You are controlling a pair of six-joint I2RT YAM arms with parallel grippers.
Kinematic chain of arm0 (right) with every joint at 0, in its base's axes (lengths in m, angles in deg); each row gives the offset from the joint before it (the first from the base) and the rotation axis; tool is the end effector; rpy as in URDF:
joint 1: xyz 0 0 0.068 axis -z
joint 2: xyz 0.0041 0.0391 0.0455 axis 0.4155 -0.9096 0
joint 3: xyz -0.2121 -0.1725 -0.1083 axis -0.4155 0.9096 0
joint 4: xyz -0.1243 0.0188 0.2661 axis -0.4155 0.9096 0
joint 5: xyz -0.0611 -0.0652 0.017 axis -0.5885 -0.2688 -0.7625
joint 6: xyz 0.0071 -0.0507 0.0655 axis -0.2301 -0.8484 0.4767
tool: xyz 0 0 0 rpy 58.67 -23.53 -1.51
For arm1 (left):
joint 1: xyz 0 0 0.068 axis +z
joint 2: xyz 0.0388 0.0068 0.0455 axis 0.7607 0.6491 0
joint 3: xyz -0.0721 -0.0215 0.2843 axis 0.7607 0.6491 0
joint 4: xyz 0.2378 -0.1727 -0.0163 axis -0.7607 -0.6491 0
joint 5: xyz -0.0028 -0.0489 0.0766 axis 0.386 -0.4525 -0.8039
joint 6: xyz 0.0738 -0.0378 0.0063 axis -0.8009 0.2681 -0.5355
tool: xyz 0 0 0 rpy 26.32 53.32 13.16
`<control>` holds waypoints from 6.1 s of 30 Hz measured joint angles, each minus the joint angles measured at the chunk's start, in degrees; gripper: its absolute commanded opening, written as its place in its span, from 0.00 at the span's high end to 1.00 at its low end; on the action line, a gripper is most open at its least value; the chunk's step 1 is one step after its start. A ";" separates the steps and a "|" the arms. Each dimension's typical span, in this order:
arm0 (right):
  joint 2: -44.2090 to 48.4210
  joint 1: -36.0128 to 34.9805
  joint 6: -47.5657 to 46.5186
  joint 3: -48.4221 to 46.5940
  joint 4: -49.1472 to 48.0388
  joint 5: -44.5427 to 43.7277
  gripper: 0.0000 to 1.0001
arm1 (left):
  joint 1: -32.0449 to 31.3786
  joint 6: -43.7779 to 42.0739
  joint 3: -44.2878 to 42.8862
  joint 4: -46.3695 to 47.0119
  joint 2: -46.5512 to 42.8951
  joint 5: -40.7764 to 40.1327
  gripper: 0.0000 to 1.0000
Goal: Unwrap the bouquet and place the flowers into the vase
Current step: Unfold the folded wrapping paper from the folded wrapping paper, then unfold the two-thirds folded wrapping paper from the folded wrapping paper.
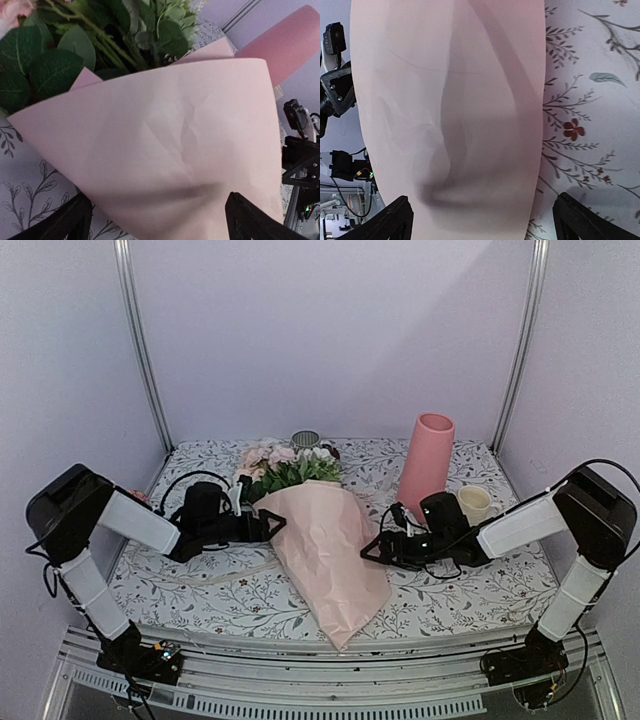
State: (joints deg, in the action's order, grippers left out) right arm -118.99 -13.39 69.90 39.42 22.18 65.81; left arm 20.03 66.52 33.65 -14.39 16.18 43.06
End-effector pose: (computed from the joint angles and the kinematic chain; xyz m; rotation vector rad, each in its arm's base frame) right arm 0.2629 0.2412 0.0966 -0.2583 2.4718 1.0906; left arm 0.3104 -0.2003 0.0995 0.1813 2.1635 -0.9364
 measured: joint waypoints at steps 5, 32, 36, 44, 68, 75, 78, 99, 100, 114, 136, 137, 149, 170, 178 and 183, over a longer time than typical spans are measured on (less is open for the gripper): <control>-2.05 -0.52 1.86 1.03 -8.81 8.96 0.03 | 0.42 -1.18 1.90 -4.70 -10.25 -1.62 0.04; -29.49 -31.58 -14.29 -48.06 3.82 16.63 0.01 | 4.00 -4.52 -14.99 -58.66 -47.80 -15.78 0.02; -29.62 -31.82 -17.99 -49.68 10.29 11.65 0.00 | 4.02 -4.61 -14.05 -60.94 -48.11 -12.68 0.07; -21.03 -31.82 -21.40 -45.83 16.76 -5.09 0.00 | 4.09 0.33 -0.79 -58.99 -48.74 -5.99 0.23; -21.22 -31.82 -13.42 -49.03 27.89 -38.62 0.05 | 4.07 11.67 20.39 -40.28 -54.55 3.08 0.34; -19.32 -31.82 -11.13 -45.92 27.06 -42.97 0.07 | 4.13 11.47 20.48 -37.66 -52.43 1.53 0.44; -18.67 -31.82 -9.35 -45.86 27.63 -45.75 0.04 | 4.76 11.39 20.39 -37.83 -52.24 -0.48 0.48; -13.70 -31.82 -9.25 -42.56 28.55 -52.72 0.01 | 6.58 3.87 12.35 -30.75 -35.01 3.52 0.71; -13.70 -31.82 -9.38 -43.06 29.00 -52.74 0.01 | 6.58 3.69 12.07 -30.05 -34.21 4.09 0.71; -12.98 -31.82 -9.73 -40.35 28.74 -53.18 0.01 | -0.74 4.63 7.67 -22.14 -19.52 8.02 0.69; 3.39 -31.21 -7.13 -35.36 42.80 -65.83 0.01 | -16.22 6.25 -6.27 -19.39 -13.38 7.10 0.68; 4.22 -30.82 -6.56 -35.32 44.52 -66.34 0.01 | -17.42 6.23 -7.26 -19.43 -12.33 6.78 0.68; 21.31 -26.77 -4.96 -31.74 51.28 -68.13 0.01 | -26.73 6.03 -18.05 -18.64 -0.48 4.55 0.65; 30.21 -19.71 -6.01 -21.46 48.41 -53.72 0.01 | -32.85 2.58 -26.43 -25.44 2.34 0.09 0.38; 27.19 -17.42 -7.08 -20.26 42.36 -44.44 0.01 | -29.90 1.14 -16.72 -32.22 -19.39 -9.11 0.39; 22.93 -16.22 -8.33 -19.93 35.17 -34.88 0.09 | -23.85 1.84 -7.06 -37.22 -29.73 -13.07 0.46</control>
State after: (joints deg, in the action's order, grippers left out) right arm -96.06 -29.60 61.57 19.49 57.35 30.93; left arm -3.81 68.35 26.59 -51.61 -13.54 29.99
